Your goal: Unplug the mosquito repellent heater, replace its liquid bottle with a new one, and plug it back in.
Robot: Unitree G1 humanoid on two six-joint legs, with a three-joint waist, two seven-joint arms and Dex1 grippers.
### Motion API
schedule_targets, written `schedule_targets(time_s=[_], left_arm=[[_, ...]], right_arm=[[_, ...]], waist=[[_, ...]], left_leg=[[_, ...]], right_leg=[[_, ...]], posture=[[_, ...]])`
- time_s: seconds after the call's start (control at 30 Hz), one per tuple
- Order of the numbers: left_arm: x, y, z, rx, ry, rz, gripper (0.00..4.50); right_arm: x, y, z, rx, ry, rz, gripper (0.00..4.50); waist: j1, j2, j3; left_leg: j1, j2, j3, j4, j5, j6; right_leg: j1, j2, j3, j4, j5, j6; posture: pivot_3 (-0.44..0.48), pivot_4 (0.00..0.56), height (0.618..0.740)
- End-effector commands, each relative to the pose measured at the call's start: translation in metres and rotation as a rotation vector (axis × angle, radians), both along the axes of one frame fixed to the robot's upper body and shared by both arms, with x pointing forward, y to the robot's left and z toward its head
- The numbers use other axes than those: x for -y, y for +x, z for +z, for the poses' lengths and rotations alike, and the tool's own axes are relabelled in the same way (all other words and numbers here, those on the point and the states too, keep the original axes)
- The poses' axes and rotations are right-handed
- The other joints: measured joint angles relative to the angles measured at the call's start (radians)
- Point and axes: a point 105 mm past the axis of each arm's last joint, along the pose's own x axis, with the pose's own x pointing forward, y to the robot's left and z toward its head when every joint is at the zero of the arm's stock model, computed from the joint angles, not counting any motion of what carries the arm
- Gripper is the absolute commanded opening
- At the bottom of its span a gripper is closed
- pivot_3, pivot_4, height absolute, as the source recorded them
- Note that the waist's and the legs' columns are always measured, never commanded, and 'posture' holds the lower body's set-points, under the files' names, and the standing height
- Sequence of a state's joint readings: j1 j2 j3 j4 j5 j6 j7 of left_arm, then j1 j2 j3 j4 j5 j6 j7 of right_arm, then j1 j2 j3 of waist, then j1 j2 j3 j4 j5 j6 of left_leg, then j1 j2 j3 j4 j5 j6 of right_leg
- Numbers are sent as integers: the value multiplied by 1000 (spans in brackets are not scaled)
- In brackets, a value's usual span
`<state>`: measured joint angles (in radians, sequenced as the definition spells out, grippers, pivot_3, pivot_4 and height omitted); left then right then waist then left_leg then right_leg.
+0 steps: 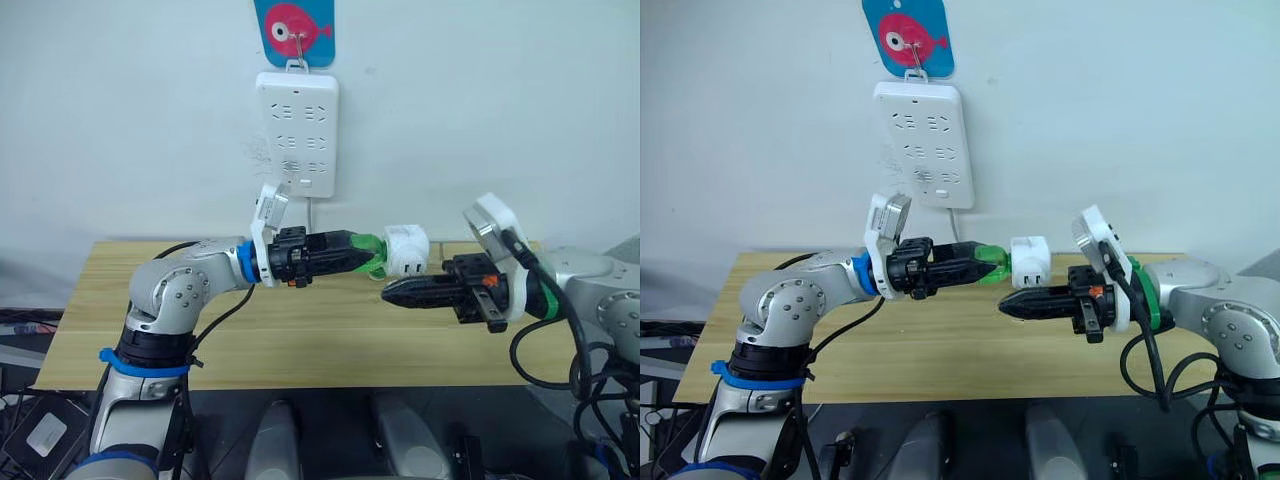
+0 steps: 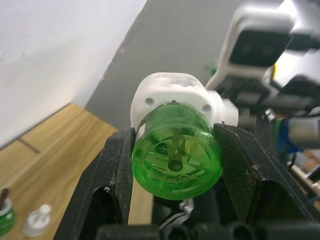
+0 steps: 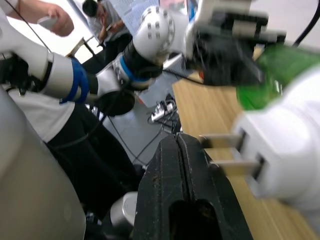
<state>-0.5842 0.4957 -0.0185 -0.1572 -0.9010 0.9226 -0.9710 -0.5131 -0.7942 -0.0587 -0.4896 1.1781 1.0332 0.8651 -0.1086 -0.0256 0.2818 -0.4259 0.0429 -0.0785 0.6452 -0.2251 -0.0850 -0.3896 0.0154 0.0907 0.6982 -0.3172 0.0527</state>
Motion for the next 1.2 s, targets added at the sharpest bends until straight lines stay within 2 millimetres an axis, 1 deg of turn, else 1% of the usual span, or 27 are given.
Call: schedule_targets(time_s=[0.03, 0.17, 0.3, 0.53, 0.63, 0.67, 0.83, 1.2], left_arm=[[3, -15, 1, 50, 9, -89, 2247], [2, -25, 0, 48, 23, -144, 2247], [-1, -37, 6, 16, 0, -218, 2247], [-2, -46, 9, -6, -4, -267, 2247], [-2, -48, 15, -30, -38, -283, 2247], [-2, -48, 18, -45, -54, -289, 2247], [-4, -46, 26, -80, -97, -281, 2247], [-2, -41, 34, -118, -150, -257, 2247]], right_arm=[[2, 9, 15, 30, 56, -43, 0], [4, 17, 18, 26, 61, -72, 0], [7, 24, 18, 32, 41, -93, 0], [7, 34, 18, 13, 38, -112, 0], [7, 38, 14, -9, 22, -123, 0], [8, 39, 10, -19, 3, -126, 0], [10, 35, -1, -44, -38, -109, 0], [6, 21, -10, -100, -50, -57, 0]], waist=[[-1, 0, 0], [-1, 0, 0], [-1, 0, 0], [-1, 0, 0], [-1, 0, 0], [-1, 0, 0], [-1, 0, 0], [0, 0, 0]], left_leg=[[0, 0, 0, 0, 0, 0], [0, 0, 0, 0, 0, 0], [0, 0, 0, 0, 0, 0], [0, 0, 0, 0, 0, 0], [0, 0, 0, 0, 0, 0], [0, 0, 0, 0, 0, 0], [0, 0, 0, 0, 0, 0], [0, 0, 0, 0, 0, 0]], right_leg=[[0, 0, 0, 0, 0, 0], [0, 0, 0, 0, 0, 0], [0, 0, 0, 0, 0, 0], [0, 0, 0, 0, 0, 0], [0, 0, 0, 0, 0, 0], [0, 0, 0, 0, 0, 0], [0, 0, -1, 0, 0, 0], [0, 0, -1, 0, 0, 0]], posture=[[-186, 253, 729], [-180, 254, 729], [-177, 253, 729], [-174, 249, 729], [-172, 246, 729], [-172, 246, 729], [-172, 246, 729], [-173, 243, 729]])
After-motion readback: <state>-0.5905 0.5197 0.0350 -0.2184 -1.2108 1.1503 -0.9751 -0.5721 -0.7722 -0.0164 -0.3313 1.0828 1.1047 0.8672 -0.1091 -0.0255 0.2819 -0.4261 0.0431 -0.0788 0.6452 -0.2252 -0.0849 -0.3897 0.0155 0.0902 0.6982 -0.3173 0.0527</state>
